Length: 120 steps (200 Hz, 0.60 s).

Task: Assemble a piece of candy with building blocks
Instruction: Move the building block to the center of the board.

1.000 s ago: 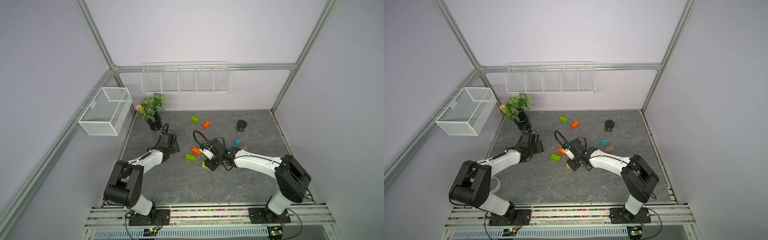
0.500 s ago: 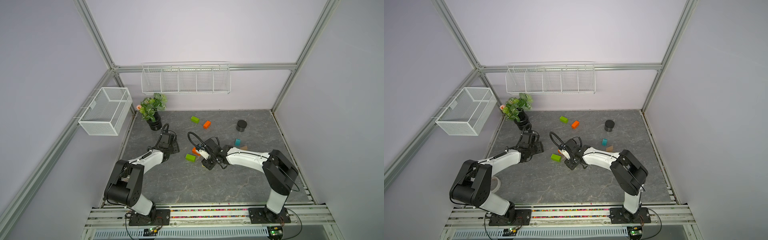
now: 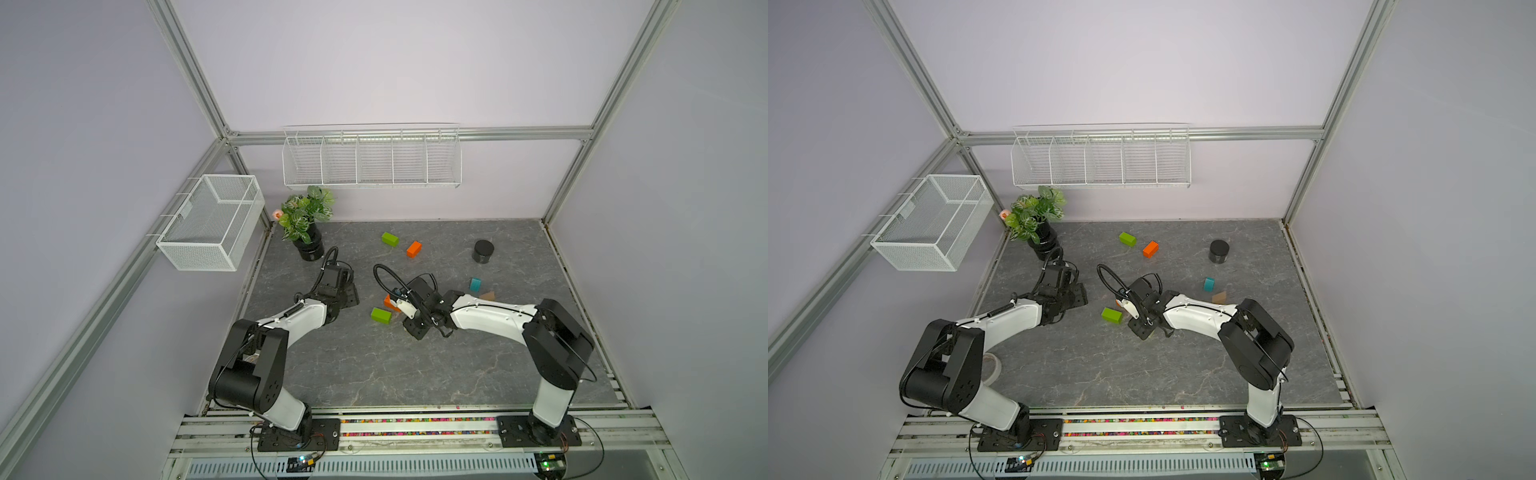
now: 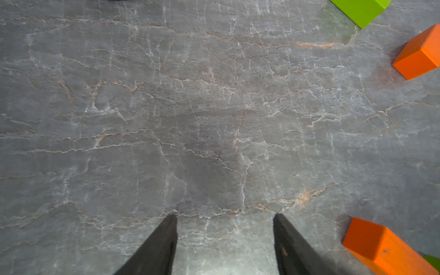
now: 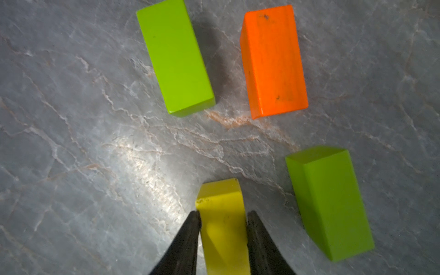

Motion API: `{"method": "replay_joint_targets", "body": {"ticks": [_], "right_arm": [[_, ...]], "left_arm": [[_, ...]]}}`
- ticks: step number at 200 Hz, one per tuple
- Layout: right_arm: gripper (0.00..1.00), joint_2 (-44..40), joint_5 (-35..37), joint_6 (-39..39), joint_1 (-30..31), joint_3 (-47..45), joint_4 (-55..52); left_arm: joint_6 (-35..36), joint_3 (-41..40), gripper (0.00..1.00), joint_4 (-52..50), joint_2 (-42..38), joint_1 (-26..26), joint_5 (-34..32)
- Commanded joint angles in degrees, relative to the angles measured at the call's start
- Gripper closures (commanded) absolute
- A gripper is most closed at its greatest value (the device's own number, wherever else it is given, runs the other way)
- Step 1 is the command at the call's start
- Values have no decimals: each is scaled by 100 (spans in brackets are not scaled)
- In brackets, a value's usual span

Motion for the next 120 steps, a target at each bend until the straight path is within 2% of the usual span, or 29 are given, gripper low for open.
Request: {"method": "replay_joint_targets", "body": {"ticks": [1,50,62,99,120], "right_arm": [[64,297,352,-201,-140,-66,-222],[64,466,610,-408,-343,138,-270],[61,410,605,-387,-366,80,-173],[55,-41,569,-241,-384,-190,167],[54,-482,581,-63,-409,-362,293]], "left_arm": [[-93,84,34,-9,86,-19,22],[-90,94,34,-29,77,-22,58],[-93,95,34,-15,85,-23,74],[-97,151,34,-30,170,-19,129],[-105,222,34,-62,150,-18,147]]}}
